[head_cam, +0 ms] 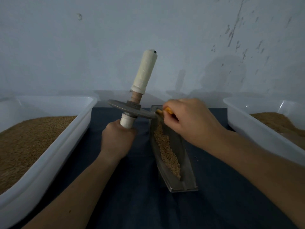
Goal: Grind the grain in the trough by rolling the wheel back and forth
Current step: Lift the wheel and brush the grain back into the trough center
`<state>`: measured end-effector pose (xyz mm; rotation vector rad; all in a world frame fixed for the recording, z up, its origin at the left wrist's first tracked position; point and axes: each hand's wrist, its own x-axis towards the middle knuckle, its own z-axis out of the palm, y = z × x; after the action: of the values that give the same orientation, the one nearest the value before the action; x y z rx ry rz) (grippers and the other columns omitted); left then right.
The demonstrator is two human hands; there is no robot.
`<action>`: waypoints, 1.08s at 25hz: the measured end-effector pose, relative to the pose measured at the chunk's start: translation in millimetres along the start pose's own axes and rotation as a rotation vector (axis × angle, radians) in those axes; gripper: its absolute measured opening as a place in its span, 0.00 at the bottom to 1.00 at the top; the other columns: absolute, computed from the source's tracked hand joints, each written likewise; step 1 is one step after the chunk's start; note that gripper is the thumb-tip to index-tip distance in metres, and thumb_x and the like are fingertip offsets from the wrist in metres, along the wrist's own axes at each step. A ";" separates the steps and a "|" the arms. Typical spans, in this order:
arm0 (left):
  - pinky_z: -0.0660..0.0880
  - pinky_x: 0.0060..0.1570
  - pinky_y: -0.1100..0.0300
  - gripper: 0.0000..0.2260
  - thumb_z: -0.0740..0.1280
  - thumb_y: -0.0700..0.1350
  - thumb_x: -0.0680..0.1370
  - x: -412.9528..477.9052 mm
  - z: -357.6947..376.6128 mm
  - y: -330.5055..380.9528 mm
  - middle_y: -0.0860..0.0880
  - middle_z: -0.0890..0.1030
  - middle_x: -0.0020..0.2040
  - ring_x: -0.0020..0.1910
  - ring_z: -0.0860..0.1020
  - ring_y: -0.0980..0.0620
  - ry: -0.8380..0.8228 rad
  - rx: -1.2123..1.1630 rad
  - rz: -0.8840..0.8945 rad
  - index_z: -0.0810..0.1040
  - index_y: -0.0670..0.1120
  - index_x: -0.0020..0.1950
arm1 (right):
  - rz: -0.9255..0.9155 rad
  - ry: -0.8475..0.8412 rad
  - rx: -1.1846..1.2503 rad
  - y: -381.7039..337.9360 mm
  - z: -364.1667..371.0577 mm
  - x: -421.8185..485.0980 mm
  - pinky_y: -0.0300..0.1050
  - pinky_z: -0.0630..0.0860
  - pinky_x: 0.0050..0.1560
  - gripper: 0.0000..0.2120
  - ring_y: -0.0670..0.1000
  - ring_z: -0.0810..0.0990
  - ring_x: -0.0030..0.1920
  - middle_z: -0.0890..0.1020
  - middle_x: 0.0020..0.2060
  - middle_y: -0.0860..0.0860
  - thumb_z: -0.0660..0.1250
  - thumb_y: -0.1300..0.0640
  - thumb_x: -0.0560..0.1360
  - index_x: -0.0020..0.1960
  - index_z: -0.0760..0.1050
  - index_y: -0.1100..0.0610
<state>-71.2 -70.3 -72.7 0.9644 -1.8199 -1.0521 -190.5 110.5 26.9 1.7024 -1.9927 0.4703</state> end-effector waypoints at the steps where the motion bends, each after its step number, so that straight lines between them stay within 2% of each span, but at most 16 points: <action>1: 0.76 0.29 0.53 0.03 0.70 0.45 0.68 0.2 -0.1 -0.3 0.48 0.81 0.32 0.32 0.80 0.47 -0.003 0.001 0.002 0.77 0.48 0.37 | 0.017 -0.001 -0.013 3.6 6.0 7.5 0.47 0.73 0.37 0.11 0.47 0.75 0.34 0.77 0.34 0.48 0.60 0.55 0.82 0.45 0.77 0.57; 5: 0.80 0.33 0.51 0.03 0.70 0.45 0.68 1.5 0.3 -1.3 0.49 0.81 0.33 0.34 0.81 0.46 -0.004 0.003 0.006 0.78 0.48 0.38 | 0.076 -0.019 0.085 8.4 25.1 7.5 0.47 0.71 0.34 0.12 0.46 0.73 0.31 0.75 0.31 0.47 0.63 0.55 0.81 0.39 0.74 0.56; 8: 0.80 0.33 0.51 0.03 0.70 0.45 0.68 1.4 0.6 -1.5 0.49 0.81 0.33 0.34 0.81 0.47 -0.001 -0.003 0.015 0.78 0.48 0.38 | 0.058 -0.057 0.128 2.0 23.5 -13.9 0.45 0.73 0.33 0.12 0.45 0.74 0.30 0.75 0.30 0.45 0.61 0.52 0.80 0.40 0.76 0.54; 10: 0.80 0.33 0.52 0.03 0.71 0.45 0.69 1.1 0.2 -1.7 0.49 0.81 0.34 0.34 0.81 0.47 -0.007 -0.002 0.012 0.78 0.49 0.39 | 0.080 0.009 0.162 1.3 12.6 -20.0 0.38 0.71 0.30 0.11 0.45 0.75 0.29 0.75 0.28 0.45 0.62 0.52 0.78 0.40 0.78 0.53; 13: 0.77 0.31 0.54 0.04 0.70 0.46 0.68 -0.8 0.5 -1.2 0.49 0.81 0.33 0.34 0.81 0.47 -0.007 0.006 0.013 0.77 0.49 0.39 | 0.147 0.158 0.166 7.5 2.4 -5.2 0.34 0.70 0.29 0.09 0.44 0.76 0.29 0.76 0.27 0.45 0.66 0.56 0.78 0.39 0.79 0.54; 14: 0.76 0.31 0.55 0.04 0.70 0.47 0.68 -1.4 0.5 -0.9 0.49 0.81 0.33 0.33 0.81 0.47 -0.003 0.013 0.015 0.77 0.49 0.38 | 0.165 0.170 0.158 8.4 3.5 1.9 0.36 0.72 0.31 0.09 0.44 0.76 0.29 0.77 0.28 0.46 0.67 0.57 0.78 0.40 0.79 0.55; 16: 0.76 0.31 0.55 0.04 0.70 0.47 0.68 -1.3 0.7 -1.2 0.50 0.81 0.32 0.33 0.81 0.48 -0.001 0.025 0.018 0.77 0.49 0.38 | 0.172 0.126 0.148 8.7 12.8 11.3 0.47 0.77 0.36 0.09 0.46 0.78 0.32 0.80 0.31 0.49 0.66 0.57 0.79 0.43 0.80 0.58; 18: 0.76 0.31 0.55 0.04 0.70 0.47 0.68 -0.7 1.1 -1.4 0.50 0.81 0.31 0.33 0.81 0.48 -0.007 0.029 0.020 0.77 0.49 0.37 | 0.164 0.041 0.162 5.9 21.8 6.6 0.51 0.77 0.38 0.11 0.48 0.77 0.31 0.79 0.31 0.50 0.64 0.57 0.80 0.42 0.80 0.58; 20: 0.76 0.30 0.55 0.04 0.70 0.47 0.67 0.6 1.1 -1.8 0.50 0.80 0.31 0.32 0.81 0.48 -0.012 0.020 0.019 0.77 0.49 0.37 | 0.150 0.004 0.190 2.4 20.5 -8.0 0.47 0.74 0.33 0.12 0.46 0.75 0.29 0.76 0.28 0.48 0.65 0.56 0.79 0.38 0.78 0.56; 22: 0.76 0.30 0.55 0.04 0.70 0.47 0.66 1.6 0.9 -2.5 0.50 0.80 0.31 0.32 0.80 0.48 -0.017 0.016 0.018 0.77 0.49 0.36 | 0.148 0.022 0.225 -1.7 5.0 -22.9 0.35 0.69 0.30 0.09 0.44 0.76 0.29 0.75 0.27 0.45 0.66 0.55 0.79 0.40 0.79 0.54; 23: 0.76 0.30 0.55 0.04 0.70 0.47 0.66 2.2 0.9 -2.6 0.50 0.80 0.31 0.32 0.80 0.47 -0.020 0.010 0.016 0.77 0.49 0.36 | 0.151 0.051 0.252 -3.7 -8.5 -28.6 0.32 0.69 0.29 0.08 0.42 0.77 0.30 0.75 0.26 0.44 0.66 0.55 0.78 0.42 0.80 0.53; 25: 0.75 0.29 0.55 0.04 0.70 0.47 0.65 2.9 1.6 -3.1 0.49 0.80 0.30 0.31 0.80 0.47 -0.025 -0.014 0.009 0.77 0.48 0.36 | 0.186 0.106 0.299 -6.7 -41.1 -36.9 0.31 0.72 0.30 0.06 0.42 0.79 0.31 0.76 0.26 0.45 0.66 0.54 0.77 0.43 0.81 0.51; 27: 0.73 0.28 0.56 0.05 0.70 0.48 0.65 3.5 1.2 -4.1 0.50 0.79 0.29 0.30 0.79 0.48 -0.023 -0.020 0.007 0.77 0.49 0.36 | 0.220 0.142 0.311 -11.0 -73.0 -42.9 0.37 0.74 0.29 0.07 0.46 0.79 0.29 0.79 0.28 0.45 0.66 0.50 0.74 0.40 0.81 0.47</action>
<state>-72.7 -74.5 -75.9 0.9375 -1.8263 -1.0795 -165.1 183.6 62.9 1.5730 -2.0946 0.9958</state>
